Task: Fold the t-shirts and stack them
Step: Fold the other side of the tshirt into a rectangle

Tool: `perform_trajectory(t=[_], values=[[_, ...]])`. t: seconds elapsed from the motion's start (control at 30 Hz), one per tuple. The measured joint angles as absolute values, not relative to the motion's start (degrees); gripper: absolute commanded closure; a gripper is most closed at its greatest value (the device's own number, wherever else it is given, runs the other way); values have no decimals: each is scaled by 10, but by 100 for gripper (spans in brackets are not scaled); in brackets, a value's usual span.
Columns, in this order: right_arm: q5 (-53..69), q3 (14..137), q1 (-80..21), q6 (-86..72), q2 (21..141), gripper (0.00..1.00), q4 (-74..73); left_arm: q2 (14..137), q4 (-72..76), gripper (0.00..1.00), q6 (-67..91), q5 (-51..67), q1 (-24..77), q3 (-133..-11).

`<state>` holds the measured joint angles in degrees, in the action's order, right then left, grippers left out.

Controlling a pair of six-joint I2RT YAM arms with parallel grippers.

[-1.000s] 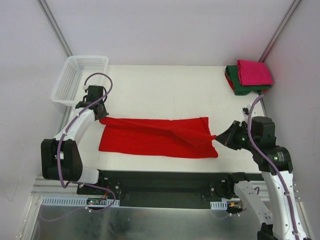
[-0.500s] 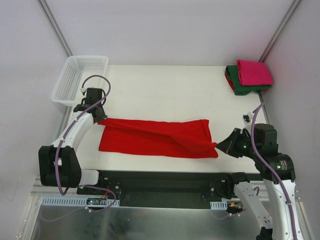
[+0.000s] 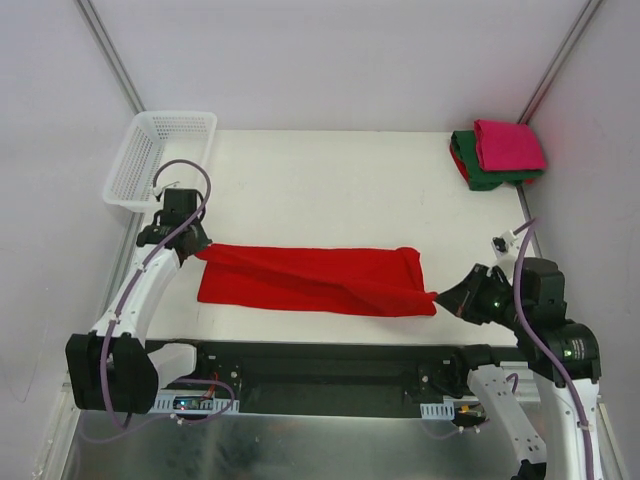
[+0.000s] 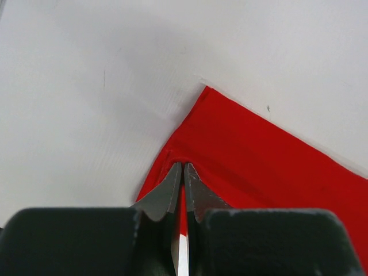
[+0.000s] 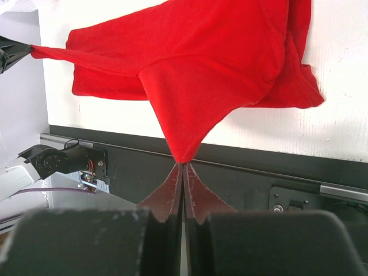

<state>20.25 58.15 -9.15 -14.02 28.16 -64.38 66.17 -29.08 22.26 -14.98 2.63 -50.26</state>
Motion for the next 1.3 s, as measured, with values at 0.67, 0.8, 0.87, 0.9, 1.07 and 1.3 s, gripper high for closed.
perform_trajectory(t=[0.67, 0.8, 0.87, 0.9, 1.07, 1.3], values=[[213, 582, -91, -139, 259, 99, -675, 594, -309, 100, 282, -155, 26, -432], [217, 581, -91, -137, 259, 99, -679, 612, -308, 100, 293, -173, 26, -418], [219, 577, -91, -136, 257, 99, -681, 620, -309, 100, 298, -182, 26, -409], [220, 574, -91, -136, 255, 99, -684, 623, -309, 100, 300, -186, 26, -406], [223, 556, -91, -134, 240, 99, -699, 627, -310, 100, 308, -201, 26, -395], [228, 534, -91, -134, 228, 99, -708, 627, -309, 82, 314, -202, 26, -394]])
